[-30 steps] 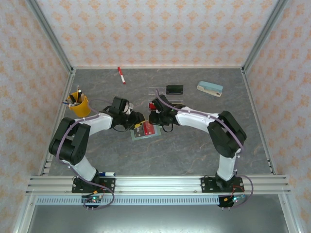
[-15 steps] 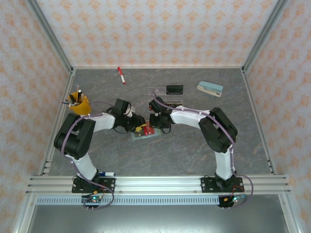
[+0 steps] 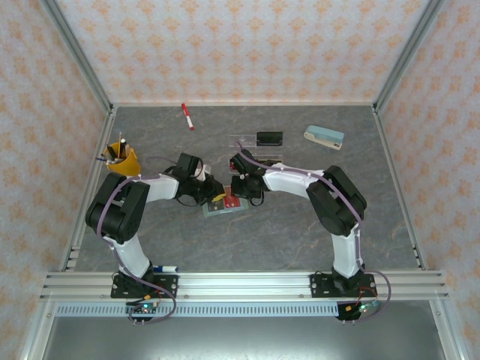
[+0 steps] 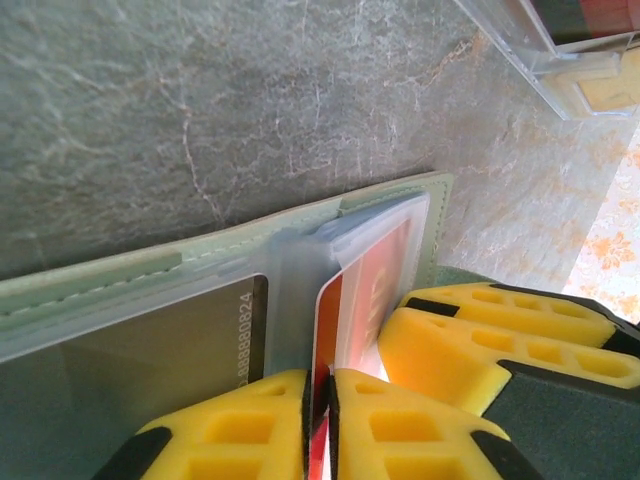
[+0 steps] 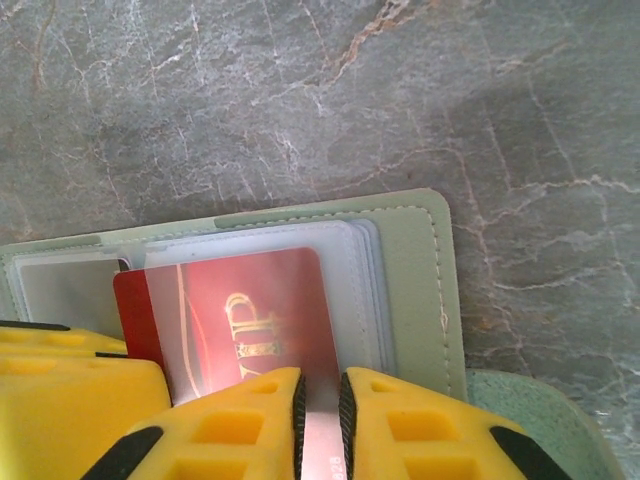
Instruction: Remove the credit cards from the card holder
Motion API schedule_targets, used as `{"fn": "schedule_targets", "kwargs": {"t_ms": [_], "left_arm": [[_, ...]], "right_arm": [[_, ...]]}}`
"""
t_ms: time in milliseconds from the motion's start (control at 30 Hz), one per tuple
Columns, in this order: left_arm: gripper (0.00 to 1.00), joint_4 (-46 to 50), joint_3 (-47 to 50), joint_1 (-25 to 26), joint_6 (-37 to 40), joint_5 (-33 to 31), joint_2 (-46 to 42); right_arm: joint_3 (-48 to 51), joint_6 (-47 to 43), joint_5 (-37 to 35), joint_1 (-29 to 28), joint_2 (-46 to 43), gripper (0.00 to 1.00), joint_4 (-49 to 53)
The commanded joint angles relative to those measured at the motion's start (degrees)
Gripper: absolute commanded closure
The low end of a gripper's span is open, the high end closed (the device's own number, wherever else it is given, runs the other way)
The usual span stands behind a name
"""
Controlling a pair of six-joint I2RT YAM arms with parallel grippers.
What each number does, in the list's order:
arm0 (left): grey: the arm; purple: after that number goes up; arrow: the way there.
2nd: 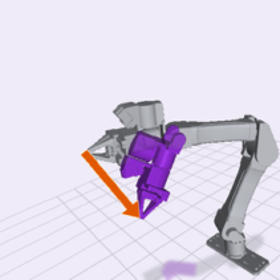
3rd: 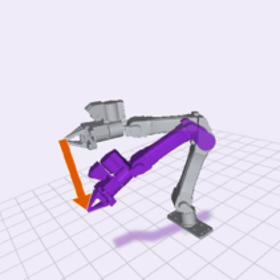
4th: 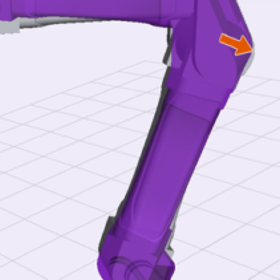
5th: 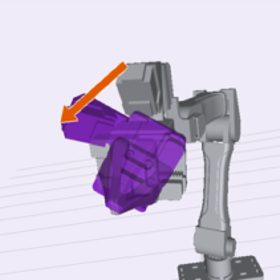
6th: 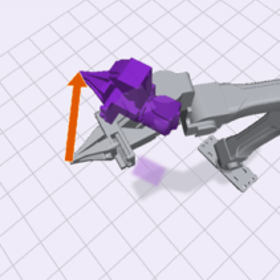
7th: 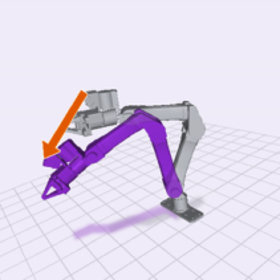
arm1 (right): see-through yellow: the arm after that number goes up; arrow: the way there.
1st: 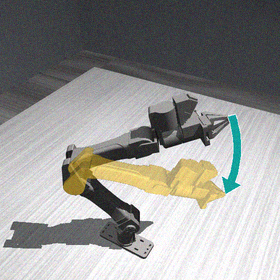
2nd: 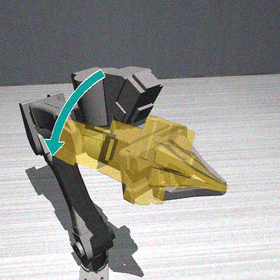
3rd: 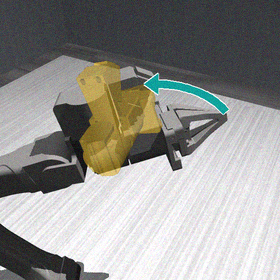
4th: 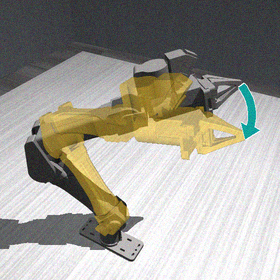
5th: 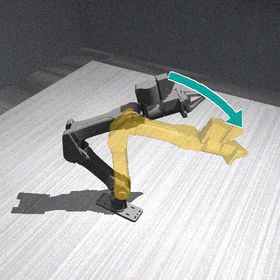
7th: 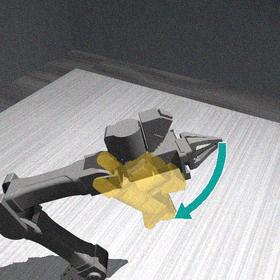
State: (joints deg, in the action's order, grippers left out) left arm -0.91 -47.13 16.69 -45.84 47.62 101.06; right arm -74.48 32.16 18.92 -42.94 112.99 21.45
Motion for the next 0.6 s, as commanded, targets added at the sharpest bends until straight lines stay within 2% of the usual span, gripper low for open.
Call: {"fn": "schedule_targets", "kwargs": {"t_ms": [0,100,333,567], "left_arm": [[0.94,-0.17,1.26,-0.85,1.95,0.66,-2.44],[1.00,0.85,2.50,-1.79,2.70,0.08,-4.20],[1.00,5.64,5.18,-3.77,5.77,-2.42,-9.15],[1.00,17.12,4.05,-4.13,12.96,-10.62,-19.78]], "right_arm": [[1.19,1.40,-1.77,0.38,2.28,0.80,3.51],[1.65,1.84,-2.04,0.57,2.03,0.80,3.29],[2.58,2.55,-1.24,1.01,0.45,0.80,1.57],[3.24,1.06,3.58,1.44,-6.00,0.76,-4.31]]}}
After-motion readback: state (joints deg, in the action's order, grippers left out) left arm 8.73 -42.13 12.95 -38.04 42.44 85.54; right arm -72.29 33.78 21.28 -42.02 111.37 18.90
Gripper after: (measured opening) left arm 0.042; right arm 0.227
